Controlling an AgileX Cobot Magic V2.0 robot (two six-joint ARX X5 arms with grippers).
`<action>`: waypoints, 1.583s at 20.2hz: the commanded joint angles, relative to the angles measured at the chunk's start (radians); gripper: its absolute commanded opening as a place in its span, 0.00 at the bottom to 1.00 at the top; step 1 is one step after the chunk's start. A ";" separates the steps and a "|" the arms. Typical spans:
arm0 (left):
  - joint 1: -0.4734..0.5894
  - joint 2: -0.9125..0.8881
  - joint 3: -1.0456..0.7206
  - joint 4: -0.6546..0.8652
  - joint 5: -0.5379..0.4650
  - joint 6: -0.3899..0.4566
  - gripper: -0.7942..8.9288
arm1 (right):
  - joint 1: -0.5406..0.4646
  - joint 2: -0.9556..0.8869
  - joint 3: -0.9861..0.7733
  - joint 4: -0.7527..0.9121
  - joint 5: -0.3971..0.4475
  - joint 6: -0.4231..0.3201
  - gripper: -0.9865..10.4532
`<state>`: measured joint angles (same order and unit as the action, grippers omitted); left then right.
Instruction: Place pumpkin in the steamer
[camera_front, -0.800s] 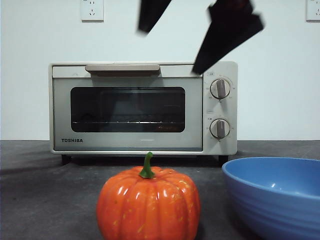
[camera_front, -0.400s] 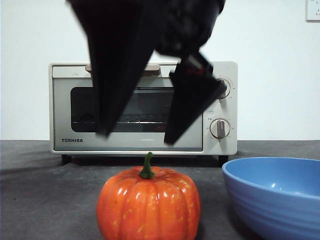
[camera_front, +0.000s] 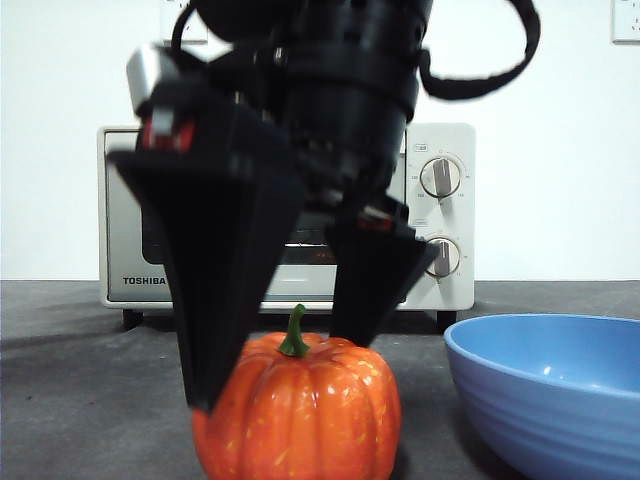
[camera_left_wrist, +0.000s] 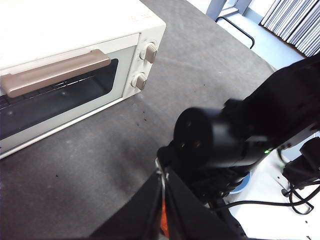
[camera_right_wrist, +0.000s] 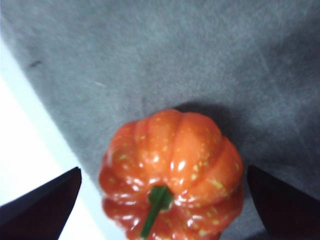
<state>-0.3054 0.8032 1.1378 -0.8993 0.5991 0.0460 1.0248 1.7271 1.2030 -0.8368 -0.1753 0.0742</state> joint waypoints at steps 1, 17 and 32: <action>-0.005 0.007 0.021 0.009 0.003 0.021 0.10 | 0.014 0.044 0.018 0.001 0.021 -0.014 0.56; -0.029 0.007 0.021 0.007 0.003 0.021 0.10 | 0.013 0.075 0.082 -0.116 -0.034 0.031 0.33; -0.032 0.007 0.021 0.008 0.003 0.021 0.10 | -0.034 -0.297 0.072 -0.440 0.125 0.050 0.33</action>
<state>-0.3325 0.8040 1.1378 -0.8974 0.5991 0.0578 0.9859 1.4200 1.2781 -1.2793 -0.0532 0.1104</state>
